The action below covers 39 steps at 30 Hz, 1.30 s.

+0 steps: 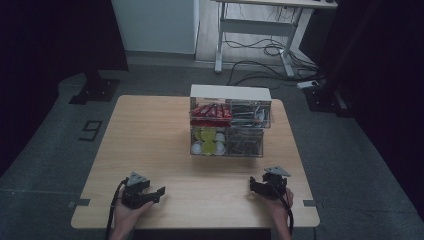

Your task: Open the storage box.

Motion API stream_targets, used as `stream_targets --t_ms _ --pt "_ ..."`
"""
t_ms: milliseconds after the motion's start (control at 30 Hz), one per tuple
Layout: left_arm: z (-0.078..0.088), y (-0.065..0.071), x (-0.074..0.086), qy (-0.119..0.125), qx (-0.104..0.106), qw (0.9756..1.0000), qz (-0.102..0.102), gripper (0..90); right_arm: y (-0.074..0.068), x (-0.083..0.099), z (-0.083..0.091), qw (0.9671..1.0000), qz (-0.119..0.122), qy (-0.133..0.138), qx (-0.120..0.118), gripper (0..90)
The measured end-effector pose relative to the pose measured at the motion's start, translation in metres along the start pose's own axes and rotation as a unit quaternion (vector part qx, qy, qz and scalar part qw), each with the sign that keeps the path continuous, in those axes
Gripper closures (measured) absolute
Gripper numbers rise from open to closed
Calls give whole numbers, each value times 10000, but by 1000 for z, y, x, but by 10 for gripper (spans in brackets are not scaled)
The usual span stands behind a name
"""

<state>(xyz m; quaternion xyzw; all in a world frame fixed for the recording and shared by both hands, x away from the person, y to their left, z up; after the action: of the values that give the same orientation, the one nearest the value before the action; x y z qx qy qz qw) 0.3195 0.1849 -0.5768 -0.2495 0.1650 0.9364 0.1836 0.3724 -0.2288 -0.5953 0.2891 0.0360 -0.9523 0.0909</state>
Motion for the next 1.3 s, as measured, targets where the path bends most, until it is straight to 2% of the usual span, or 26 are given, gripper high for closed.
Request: stream_targets --t_ms 167,200,333,500,700,967,1300 --pt "-1 1 0 -9 -3 10000 -14 287 1 0 1 10000 54 12 -36 176" --pt "-1 1 0 -18 0 10000 -27 287 1 1 2 9999 87 45 -68 235" --pt "0 1 0 14 10 10000 -28 287 0 0 5 9997 71 108 -217 323" --pt "0 3 0 18 80 10000 -2 288 3 -5 14 9986 -7 423 -317 420" --pt "-4 8 0 -37 43 9999 -94 288 12 -7 21 9970 -115 635 -417 541" --pt "-2 4 0 -2 -2 10000 -46 287 24 -8 31 9939 -298 810 -683 684" --pt "-2 1 0 -15 -34 10000 -36 288 35 -12 47 9910 -349 1069 -723 862"
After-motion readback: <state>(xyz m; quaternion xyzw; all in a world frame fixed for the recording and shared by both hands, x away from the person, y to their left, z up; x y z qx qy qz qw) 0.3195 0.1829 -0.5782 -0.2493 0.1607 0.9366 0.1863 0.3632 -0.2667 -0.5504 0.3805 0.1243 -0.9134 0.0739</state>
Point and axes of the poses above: each handheld gripper's, and its own axes: z roughly backward along the jaws, x roughly out of its underside, y roughly to its right, the point moved 6 cm from there along -z, roughly forward along the jaws, and after that the axes turned 14 degrees about -y, right-handed, at the moved point
